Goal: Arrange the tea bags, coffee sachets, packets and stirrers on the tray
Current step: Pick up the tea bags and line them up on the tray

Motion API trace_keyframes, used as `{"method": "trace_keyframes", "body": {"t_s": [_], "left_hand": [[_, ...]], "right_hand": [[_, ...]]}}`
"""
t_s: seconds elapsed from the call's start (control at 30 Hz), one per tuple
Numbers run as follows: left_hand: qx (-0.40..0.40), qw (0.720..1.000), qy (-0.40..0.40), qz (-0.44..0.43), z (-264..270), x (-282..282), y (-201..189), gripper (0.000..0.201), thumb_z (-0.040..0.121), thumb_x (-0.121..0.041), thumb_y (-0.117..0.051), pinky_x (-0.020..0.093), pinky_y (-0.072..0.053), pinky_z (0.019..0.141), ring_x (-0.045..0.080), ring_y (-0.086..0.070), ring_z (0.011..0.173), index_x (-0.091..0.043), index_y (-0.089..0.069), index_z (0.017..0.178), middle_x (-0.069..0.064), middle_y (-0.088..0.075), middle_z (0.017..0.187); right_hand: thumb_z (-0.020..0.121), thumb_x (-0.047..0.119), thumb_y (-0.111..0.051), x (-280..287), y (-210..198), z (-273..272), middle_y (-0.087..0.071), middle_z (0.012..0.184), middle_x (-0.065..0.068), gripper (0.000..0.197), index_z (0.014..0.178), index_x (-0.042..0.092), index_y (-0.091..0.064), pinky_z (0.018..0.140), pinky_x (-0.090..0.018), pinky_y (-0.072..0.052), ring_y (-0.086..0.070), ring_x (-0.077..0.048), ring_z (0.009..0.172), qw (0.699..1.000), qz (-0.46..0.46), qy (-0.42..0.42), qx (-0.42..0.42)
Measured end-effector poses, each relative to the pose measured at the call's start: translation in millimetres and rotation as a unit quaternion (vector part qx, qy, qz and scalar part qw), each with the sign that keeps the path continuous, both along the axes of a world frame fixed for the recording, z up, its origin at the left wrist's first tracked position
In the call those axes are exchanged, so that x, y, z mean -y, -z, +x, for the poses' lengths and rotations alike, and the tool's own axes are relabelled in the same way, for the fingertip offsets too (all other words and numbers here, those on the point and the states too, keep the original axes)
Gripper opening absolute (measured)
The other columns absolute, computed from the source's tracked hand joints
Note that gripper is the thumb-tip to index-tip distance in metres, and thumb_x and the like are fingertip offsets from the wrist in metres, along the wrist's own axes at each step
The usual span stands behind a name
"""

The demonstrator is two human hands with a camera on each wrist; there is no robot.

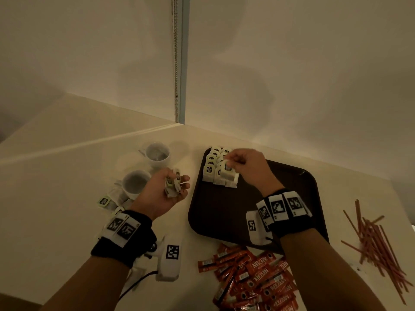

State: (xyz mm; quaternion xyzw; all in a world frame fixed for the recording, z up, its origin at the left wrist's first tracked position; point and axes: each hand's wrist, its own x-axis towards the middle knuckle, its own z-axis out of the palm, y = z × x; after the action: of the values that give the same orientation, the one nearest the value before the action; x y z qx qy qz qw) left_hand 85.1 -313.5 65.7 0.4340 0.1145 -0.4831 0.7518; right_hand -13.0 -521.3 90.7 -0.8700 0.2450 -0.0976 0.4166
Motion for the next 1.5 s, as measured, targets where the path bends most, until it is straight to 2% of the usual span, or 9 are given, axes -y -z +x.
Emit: {"method": "trace_keyframes", "body": {"t_s": [0.23,0.4,0.53,0.7,0.87,1.0,1.13,1.37,1.5], "left_hand": [[0.003,0.998,0.007,-0.069,7.7,-6.6,2.9,0.012,0.072,-0.008,-0.046,0.020,-0.037,0.043,0.014,-0.047,0.054,-0.014,-0.038,0.076,0.004,-0.048,0.068],[-0.019,0.999,-0.026,-0.039,13.1,-7.5,7.8,0.010,0.085,-0.005,-0.039,0.024,-0.051,0.049,0.022,-0.060,0.066,-0.007,-0.048,0.088,0.010,-0.063,0.075],[0.003,0.999,-0.049,0.007,13.7,-8.4,9.4,0.018,0.097,-0.013,-0.041,0.032,-0.058,0.057,0.030,-0.065,0.088,-0.005,-0.056,0.100,0.014,-0.068,0.090],[0.008,0.997,-0.059,0.042,17.0,-7.9,13.7,0.016,0.093,-0.012,-0.051,0.032,-0.058,0.055,0.028,-0.063,0.085,-0.005,-0.058,0.105,0.015,-0.061,0.096],[0.085,0.994,-0.013,0.061,17.2,-5.0,14.3,0.011,0.093,-0.013,-0.054,0.028,-0.056,0.057,0.019,-0.064,0.079,-0.013,-0.062,0.099,0.007,-0.065,0.087],[0.162,0.983,0.002,0.087,17.2,-0.3,15.4,0.005,0.090,-0.012,-0.060,0.024,-0.053,0.059,0.011,-0.063,0.076,-0.016,-0.062,0.088,0.001,-0.066,0.082],[0.254,0.962,0.009,0.098,16.6,6.7,12.6,0.011,0.087,-0.015,-0.065,0.021,-0.053,0.061,0.011,-0.064,0.080,-0.009,-0.064,0.096,0.004,-0.067,0.087],[0.345,0.936,0.001,0.073,9.5,17.0,-1.7,0.021,0.090,-0.025,-0.061,0.022,-0.054,0.067,0.016,-0.066,0.088,-0.012,-0.066,0.106,0.010,-0.067,0.099],[0.382,0.922,0.016,0.061,6.1,18.1,-3.2,0.008,0.087,-0.008,-0.064,0.022,-0.053,0.068,0.019,-0.065,0.087,-0.011,-0.066,0.094,0.009,-0.067,0.090]], "right_hand": [[0.088,0.006,-0.061,-6.0,64.7,17.2,-0.065,0.105,-0.008,0.019,0.107,0.006,-0.066,0.076,-0.020,-0.052,-0.059,-0.013,0.089,0.985,0.025,-0.088,-0.147],[0.087,0.007,-0.064,-4.4,87.4,36.3,-0.064,0.098,-0.006,0.017,0.103,0.003,-0.066,0.087,-0.033,-0.053,-0.058,-0.014,0.087,0.989,0.030,-0.036,-0.139],[0.084,0.006,-0.067,1.9,96.0,48.2,-0.068,0.101,-0.011,0.013,0.097,0.003,-0.067,0.081,-0.025,-0.050,-0.062,-0.018,0.091,0.992,0.007,-0.003,-0.128],[0.084,0.008,-0.068,6.0,101.0,57.4,-0.068,0.098,-0.010,0.010,0.092,0.002,-0.066,0.072,-0.015,-0.043,-0.057,-0.012,0.084,0.991,-0.017,0.006,-0.131],[0.085,0.013,-0.068,6.9,101.4,61.5,-0.067,0.099,-0.011,0.015,0.095,0.002,-0.066,0.084,-0.031,-0.049,-0.062,-0.021,0.092,0.987,-0.050,0.000,-0.150],[0.087,0.026,-0.066,-2.4,79.3,64.0,-0.064,0.095,-0.008,0.024,0.100,0.005,-0.064,0.075,-0.025,-0.047,-0.055,-0.012,0.080,0.994,-0.028,0.018,-0.100],[0.093,0.023,-0.056,-32.5,16.7,65.3,-0.061,0.085,0.007,0.021,0.104,0.008,-0.065,0.062,-0.006,-0.041,-0.055,0.002,0.071,0.984,0.154,-0.091,0.011],[0.085,0.013,-0.067,-39.3,-18.2,65.8,-0.062,0.070,0.009,0.006,0.088,0.009,-0.070,0.059,-0.012,-0.043,-0.052,0.002,0.059,0.983,0.071,-0.156,0.064],[0.084,0.014,-0.069,-40.6,-30.6,57.8,-0.063,0.071,0.010,0.003,0.083,0.011,-0.070,0.064,-0.012,-0.045,-0.056,-0.001,0.064,0.982,0.038,-0.164,0.086]]}}
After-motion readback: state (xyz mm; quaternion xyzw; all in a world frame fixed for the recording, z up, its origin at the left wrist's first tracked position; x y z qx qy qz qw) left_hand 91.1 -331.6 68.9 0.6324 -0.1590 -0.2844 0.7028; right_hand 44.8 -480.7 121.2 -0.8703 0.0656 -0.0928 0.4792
